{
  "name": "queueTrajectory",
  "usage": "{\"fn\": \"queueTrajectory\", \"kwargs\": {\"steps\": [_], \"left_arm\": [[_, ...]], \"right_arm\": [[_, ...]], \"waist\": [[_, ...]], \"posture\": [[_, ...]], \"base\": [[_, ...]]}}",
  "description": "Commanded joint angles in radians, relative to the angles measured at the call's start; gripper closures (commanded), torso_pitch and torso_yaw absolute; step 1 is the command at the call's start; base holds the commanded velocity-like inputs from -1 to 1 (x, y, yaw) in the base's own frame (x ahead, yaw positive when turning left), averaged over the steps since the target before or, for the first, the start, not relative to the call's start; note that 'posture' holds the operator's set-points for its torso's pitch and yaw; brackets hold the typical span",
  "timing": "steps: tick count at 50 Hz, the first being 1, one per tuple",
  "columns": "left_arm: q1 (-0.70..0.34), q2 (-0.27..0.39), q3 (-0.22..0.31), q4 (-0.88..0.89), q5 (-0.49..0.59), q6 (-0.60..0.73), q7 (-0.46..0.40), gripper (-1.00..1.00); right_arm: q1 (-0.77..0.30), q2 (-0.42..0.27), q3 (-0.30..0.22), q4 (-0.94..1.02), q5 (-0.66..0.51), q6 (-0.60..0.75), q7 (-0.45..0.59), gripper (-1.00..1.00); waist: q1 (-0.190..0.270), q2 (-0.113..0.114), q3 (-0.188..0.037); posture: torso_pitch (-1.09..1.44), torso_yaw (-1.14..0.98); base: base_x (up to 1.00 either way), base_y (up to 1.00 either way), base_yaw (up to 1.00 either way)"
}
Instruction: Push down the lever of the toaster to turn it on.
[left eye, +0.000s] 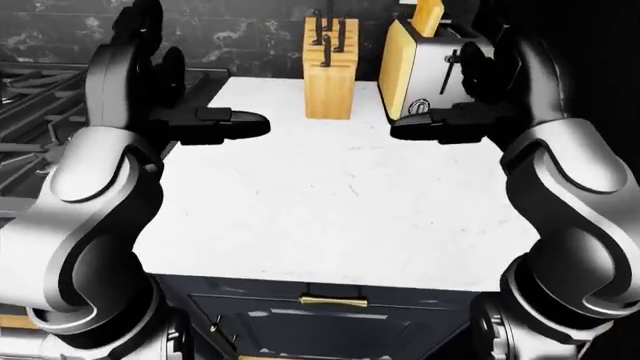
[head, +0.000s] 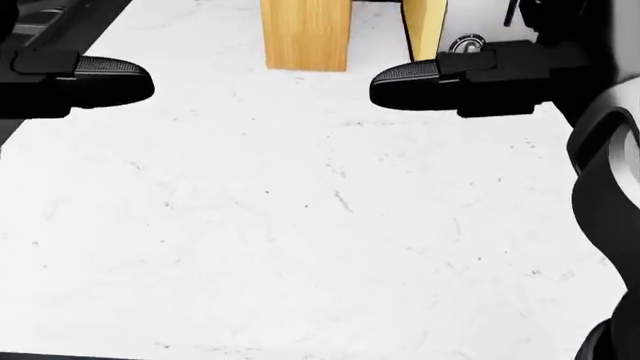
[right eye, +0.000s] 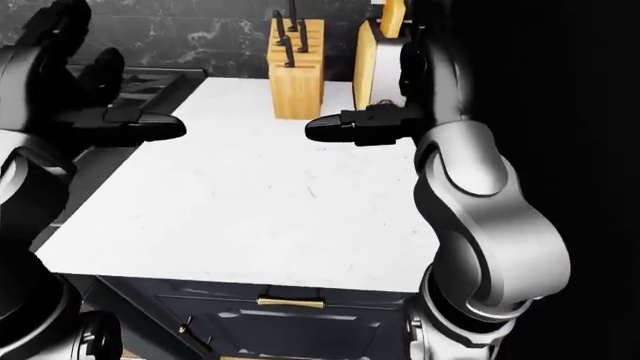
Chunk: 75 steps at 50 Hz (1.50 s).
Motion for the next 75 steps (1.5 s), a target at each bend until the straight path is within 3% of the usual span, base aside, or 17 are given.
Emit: {"fn": "queueTrajectory", "kwargs": {"steps": [1, 7, 8, 9, 16, 19, 20, 27, 30, 31, 32, 35, 37, 38, 44, 66, 75], "left_arm": [[-0.020, 0.004, 0.000, -0.012, -0.009, -0.020, -0.004, -1.00], [-0.010, 0.004, -0.001, -0.022, -0.014, -0.020, 0.002, -1.00], [-0.014, 0.004, 0.001, -0.026, -0.017, -0.014, 0.005, -1.00], [-0.013, 0.004, 0.001, -0.028, -0.018, -0.014, 0.006, -1.00], [-0.011, 0.006, 0.001, -0.023, -0.022, -0.020, 0.010, -1.00], [-0.011, 0.006, 0.000, -0.023, -0.023, -0.020, 0.012, -1.00], [-0.011, 0.005, 0.000, -0.024, -0.024, -0.019, 0.013, -1.00], [-0.012, 0.010, 0.003, -0.020, -0.031, -0.022, 0.014, -1.00], [-0.014, 0.012, 0.006, -0.020, -0.035, -0.019, 0.016, -1.00], [-0.014, 0.012, 0.005, -0.019, -0.036, -0.021, 0.017, -1.00], [-0.012, 0.012, 0.003, -0.018, -0.035, -0.023, 0.018, -1.00], [-0.011, 0.009, -0.002, -0.017, -0.035, -0.026, 0.020, -1.00], [-0.012, 0.008, -0.003, -0.018, -0.036, -0.024, 0.021, -1.00], [-0.012, 0.008, -0.003, -0.019, -0.036, -0.024, 0.021, -1.00], [-0.009, -0.001, 0.000, -0.020, -0.046, -0.028, 0.021, -1.00], [-0.017, -0.038, 0.026, -0.029, -0.100, -0.033, 0.039, -1.00], [0.009, 0.007, -0.024, -0.026, -0.064, -0.030, 0.030, -1.00]], "right_arm": [[-0.018, -0.009, -0.010, -0.009, -0.009, -0.019, -0.006, -1.00], [-0.013, -0.007, -0.017, -0.020, -0.007, -0.018, -0.008, -1.00], [-0.011, -0.008, -0.014, -0.023, -0.008, -0.021, -0.008, -1.00], [-0.006, -0.008, -0.012, -0.024, -0.008, -0.027, -0.006, -1.00], [-0.002, -0.009, -0.018, -0.022, -0.004, -0.036, -0.005, -1.00], [-0.002, -0.012, -0.017, -0.020, -0.004, -0.037, -0.006, -1.00], [-0.003, -0.012, -0.017, -0.020, -0.004, -0.036, -0.006, -1.00], [-0.011, -0.014, 0.011, -0.014, -0.022, -0.022, -0.008, -1.00], [-0.010, -0.011, 0.010, -0.017, -0.030, -0.027, 0.000, -1.00], [-0.008, -0.011, 0.012, -0.018, -0.033, -0.026, 0.003, -1.00], [-0.006, -0.011, 0.016, -0.018, -0.037, -0.027, 0.005, -1.00], [-0.006, -0.009, 0.015, -0.018, -0.046, -0.028, 0.014, -1.00], [-0.009, -0.008, 0.013, -0.019, -0.049, -0.023, 0.017, -1.00], [-0.007, -0.007, 0.013, -0.018, -0.050, -0.026, 0.019, -1.00], [-0.010, -0.003, 0.016, -0.021, -0.062, -0.018, 0.030, -1.00], [-0.006, 0.008, 0.015, -0.029, -0.084, -0.015, 0.049, -1.00], [-0.004, 0.011, 0.013, -0.024, -0.086, -0.019, 0.051, -1.00]], "waist": [[-0.004, 0.009, -0.007], [0.008, -0.072, -0.014], [0.008, -0.155, -0.024], [0.017, -0.112, 0.011], [0.017, -0.093, 0.043], [0.017, -0.084, 0.011], [0.015, -0.079, 0.034], [0.006, -0.079, 0.028], [0.009, -0.086, -0.024], [0.002, -0.075, 0.015], [-0.001, -0.070, 0.022], [-0.007, -0.039, 0.034], [-0.017, 0.007, 0.004], [-0.013, -0.029, 0.018], [0.005, -0.049, 0.010], [0.010, -0.039, -0.016], [0.009, -0.037, -0.033]], "posture": [[0.00, 0.00], [0.00, 0.00], [0.00, 0.00], [0.00, 0.00], [0.00, 0.00], [0.00, 0.00], [0.00, 0.00], [0.00, 0.00], [0.00, 0.00], [0.00, 0.00], [0.00, 0.00], [0.00, 0.00], [0.00, 0.00], [0.00, 0.00], [0.00, 0.00], [-0.04, 0.00], [-0.08, 0.00]], "base": [[0.04, -0.56, 0.00], [0.02, -0.50, 0.00], [0.00, 0.00, 0.00], [0.00, 0.00, 0.00], [0.00, 0.00, 0.00], [0.10, 0.00, 0.00], [0.03, 0.00, 0.00], [0.00, 0.00, 0.00], [-0.38, 0.00, 0.00], [0.00, 0.00, 0.00], [0.00, 0.00, 0.00], [0.00, 0.00, 0.00], [0.00, 0.00, 0.00], [0.00, 0.00, 0.00], [0.00, 0.00, 0.00], [0.00, 0.00, 0.00], [0.00, 0.00, 0.00]]}}
